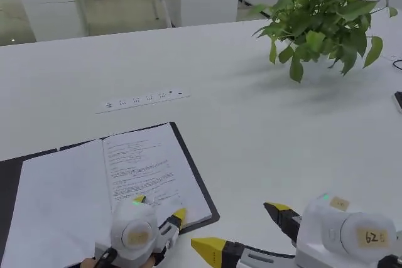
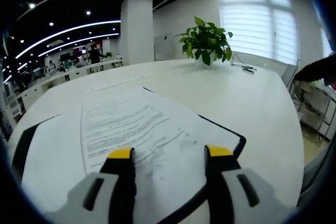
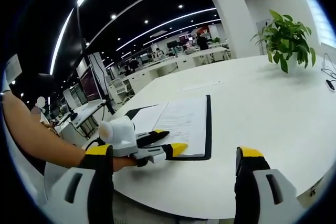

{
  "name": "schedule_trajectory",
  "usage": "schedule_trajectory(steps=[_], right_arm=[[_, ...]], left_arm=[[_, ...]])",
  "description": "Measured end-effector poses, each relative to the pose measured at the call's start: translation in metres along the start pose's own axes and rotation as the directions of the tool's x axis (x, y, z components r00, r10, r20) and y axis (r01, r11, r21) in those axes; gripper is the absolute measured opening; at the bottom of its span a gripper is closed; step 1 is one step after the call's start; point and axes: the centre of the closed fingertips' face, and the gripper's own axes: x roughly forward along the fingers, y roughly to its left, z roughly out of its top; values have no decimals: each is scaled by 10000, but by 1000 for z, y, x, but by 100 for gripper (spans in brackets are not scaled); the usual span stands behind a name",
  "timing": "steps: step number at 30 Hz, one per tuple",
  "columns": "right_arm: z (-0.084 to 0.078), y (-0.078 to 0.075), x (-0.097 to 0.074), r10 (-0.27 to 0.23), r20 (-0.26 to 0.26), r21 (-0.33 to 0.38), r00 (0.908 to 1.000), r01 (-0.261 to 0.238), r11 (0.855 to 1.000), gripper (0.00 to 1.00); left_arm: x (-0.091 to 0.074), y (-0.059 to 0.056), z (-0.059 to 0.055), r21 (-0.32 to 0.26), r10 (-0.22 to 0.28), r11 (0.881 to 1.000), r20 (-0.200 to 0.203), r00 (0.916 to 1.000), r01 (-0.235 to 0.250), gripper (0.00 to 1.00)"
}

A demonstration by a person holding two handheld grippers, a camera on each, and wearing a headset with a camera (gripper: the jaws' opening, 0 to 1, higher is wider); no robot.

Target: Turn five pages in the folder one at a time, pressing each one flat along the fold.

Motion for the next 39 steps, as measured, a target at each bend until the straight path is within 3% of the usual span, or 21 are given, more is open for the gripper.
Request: schedule_trajectory(steps=[17,19,23,25,26,28,36,39], right_arm=[[-2,1,2,31,-43,52,10000,-31,10000,95],[-2,0,2,18,-51,63,10000,-17,10000,95],[-2,1,3,65,-68,61,10000,-64,10000,95],[-1,0,5,88,-116,8,9999,-88,10000,94],[1,0,7,132,-104,107,9999,-131,9999,94],[4,-1,11,219,-60,179,9997,-218,9996,93],[8,-2,31,564,-312,381,9979,-552,9977,86],[6,6,41,1098,-552,1070,9924,-1035,9889,76]], left_arm=[[0,7,1,-23,345,9994,-41,9994,-345,36],[-1,12,1,-131,617,9980,-109,9980,-618,30],[-1,12,1,-53,589,9982,-124,9982,-589,27],[-1,18,1,-73,859,9963,-204,9961,-860,17],[-2,27,0,48,1211,9926,-339,9921,-1210,11],[-1,23,0,228,905,9957,-277,9955,-899,11],[-2,22,0,-40,917,9958,-315,9953,-918,9],[-2,22,0,-149,886,9959,-334,9955,-892,7]])
